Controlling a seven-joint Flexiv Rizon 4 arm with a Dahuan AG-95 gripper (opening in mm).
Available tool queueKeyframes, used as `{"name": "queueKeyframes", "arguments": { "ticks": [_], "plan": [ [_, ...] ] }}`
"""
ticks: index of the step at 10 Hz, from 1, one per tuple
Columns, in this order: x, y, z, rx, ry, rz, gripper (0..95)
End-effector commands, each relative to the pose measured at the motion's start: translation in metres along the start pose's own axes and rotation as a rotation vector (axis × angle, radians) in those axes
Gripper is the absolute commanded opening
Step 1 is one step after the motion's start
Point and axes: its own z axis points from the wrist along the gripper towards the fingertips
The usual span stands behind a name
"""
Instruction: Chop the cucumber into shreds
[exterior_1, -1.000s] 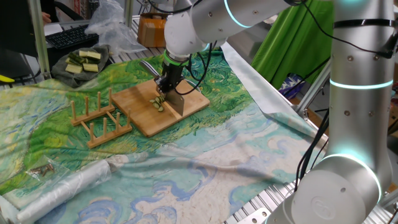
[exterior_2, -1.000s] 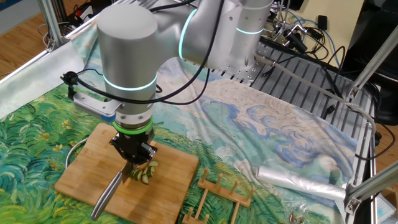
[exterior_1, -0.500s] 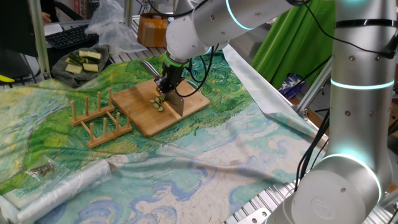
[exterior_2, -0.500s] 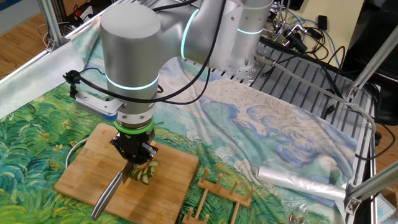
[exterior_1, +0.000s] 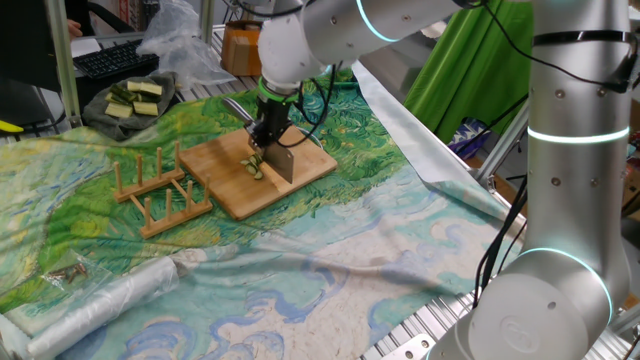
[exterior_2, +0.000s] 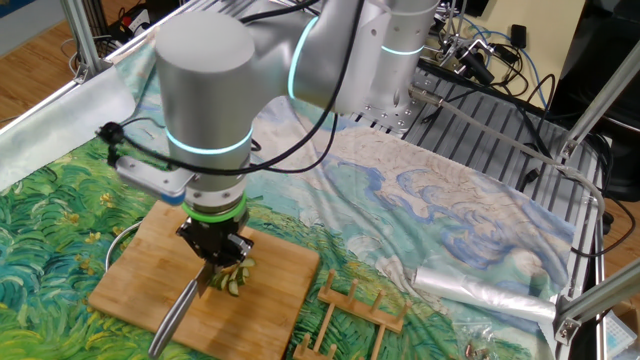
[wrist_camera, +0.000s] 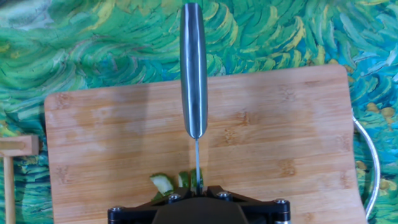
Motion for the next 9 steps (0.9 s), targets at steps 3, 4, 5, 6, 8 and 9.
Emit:
{"name": "queueKeyframes", "arguments": {
  "ticks": [3,4,5,6,8,9],
  "plan": [
    [0.0039,-0.0014,-0.0061,0.005,-0.01,-0.003,0.0],
    [0.0042,-0.0012,-0.0036,0.0,-0.01,-0.004,0.0],
    [0.0042,-0.0012,-0.0036,0.0,-0.01,-0.004,0.0],
    [0.0042,-0.0012,-0.0036,0.0,-0.01,-0.004,0.0],
    [0.0042,-0.0012,-0.0036,0.0,-0.01,-0.004,0.0],
    [0.0042,-0.0012,-0.0036,0.0,-0.01,-0.004,0.0]
  ]
}}
